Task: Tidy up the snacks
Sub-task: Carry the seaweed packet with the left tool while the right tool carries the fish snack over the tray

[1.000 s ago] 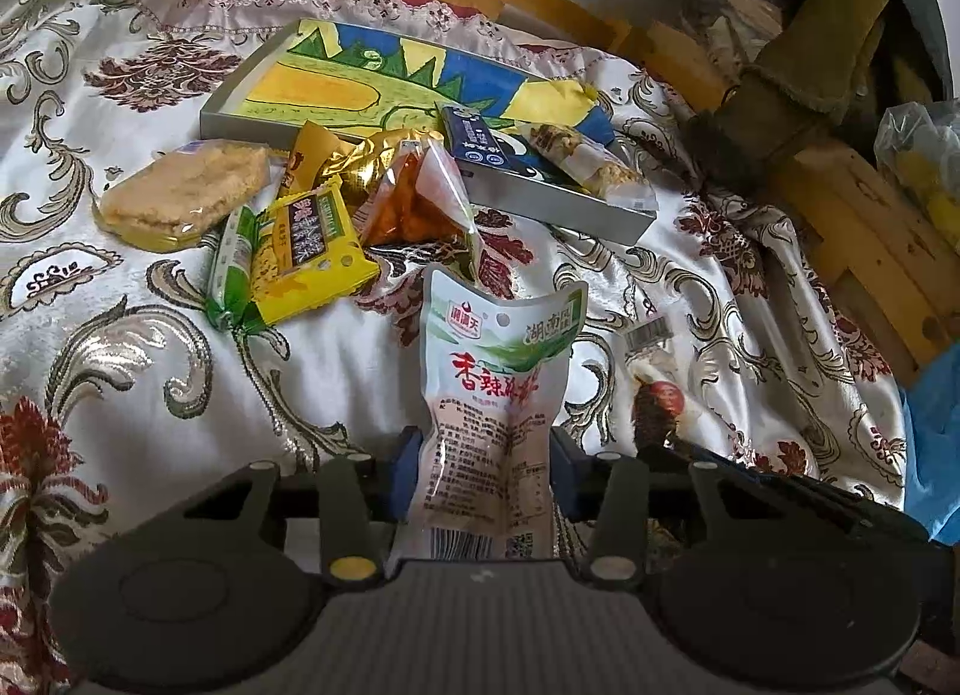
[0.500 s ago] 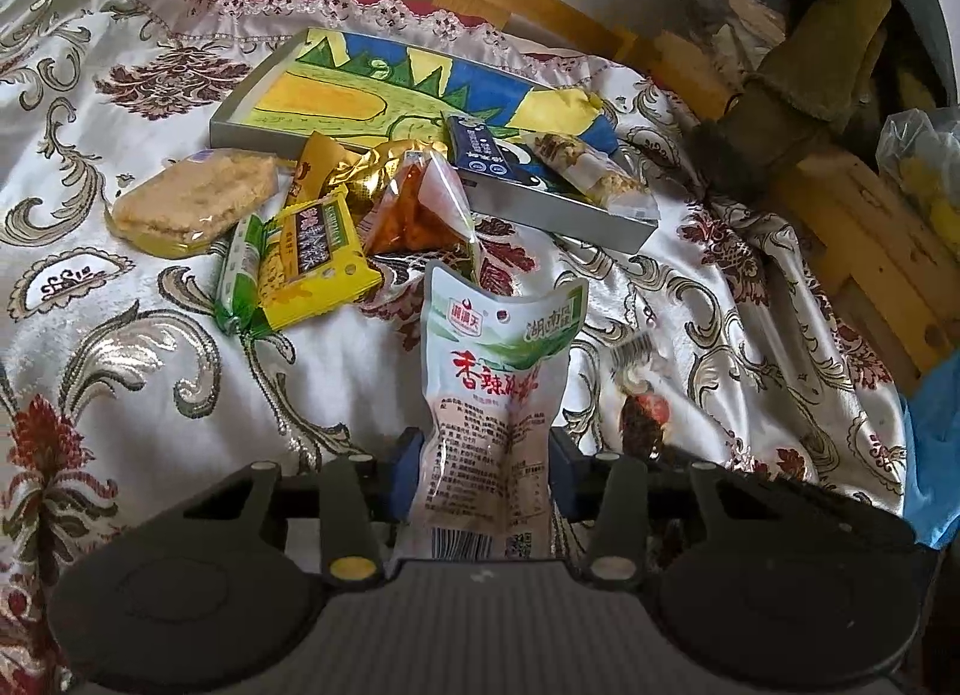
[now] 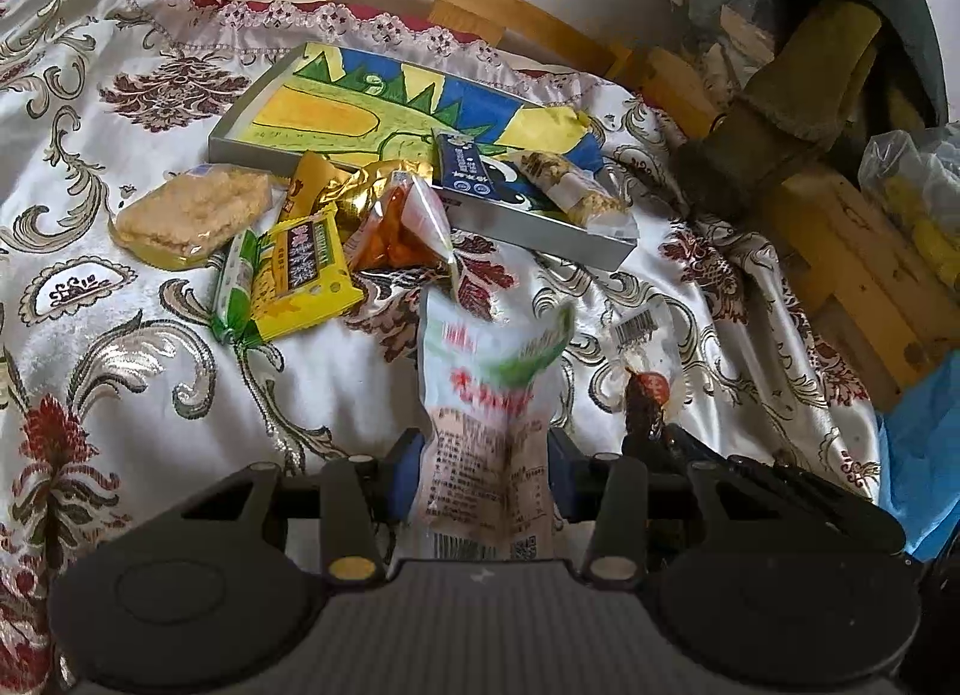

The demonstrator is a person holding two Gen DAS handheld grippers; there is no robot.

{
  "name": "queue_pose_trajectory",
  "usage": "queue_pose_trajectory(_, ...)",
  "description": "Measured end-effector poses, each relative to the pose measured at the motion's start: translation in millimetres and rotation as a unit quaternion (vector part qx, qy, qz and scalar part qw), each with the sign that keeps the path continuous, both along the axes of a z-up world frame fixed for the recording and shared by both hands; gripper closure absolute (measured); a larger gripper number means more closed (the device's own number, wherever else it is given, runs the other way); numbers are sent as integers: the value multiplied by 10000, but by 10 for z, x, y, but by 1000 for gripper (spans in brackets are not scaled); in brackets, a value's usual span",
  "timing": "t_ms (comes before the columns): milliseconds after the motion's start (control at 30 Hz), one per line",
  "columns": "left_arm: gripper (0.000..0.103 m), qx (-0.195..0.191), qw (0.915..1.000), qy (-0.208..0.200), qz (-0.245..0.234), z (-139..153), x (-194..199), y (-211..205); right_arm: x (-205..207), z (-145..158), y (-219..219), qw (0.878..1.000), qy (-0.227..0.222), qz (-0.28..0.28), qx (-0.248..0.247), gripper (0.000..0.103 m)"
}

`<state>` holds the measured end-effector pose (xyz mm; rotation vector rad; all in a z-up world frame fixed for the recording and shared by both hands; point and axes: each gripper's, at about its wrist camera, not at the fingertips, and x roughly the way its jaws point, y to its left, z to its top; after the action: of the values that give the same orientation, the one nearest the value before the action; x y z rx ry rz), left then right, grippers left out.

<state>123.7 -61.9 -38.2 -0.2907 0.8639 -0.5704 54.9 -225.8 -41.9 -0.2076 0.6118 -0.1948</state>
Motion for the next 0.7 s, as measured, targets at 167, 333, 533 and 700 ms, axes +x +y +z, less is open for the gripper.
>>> queue_pose_trajectory(167,56,22,10000,-20,-57,43,-34,-21,-6,18,15,9999,-73,65,-43,86)
queue_pose_trajectory(333,58,29,9999,96,-55,19,-62,-22,-9,22,-2,10000,-88,31,5,87)
queue_pose_trajectory(533,58,-104,9999,18,-30,103,-88,2,-23,33,6,9999,-142,54,23,86)
queue_pose_trajectory(700,58,-180,9998,-93,-4,188,-76,14,-31,45,-1,9998,-193,40,35,86)
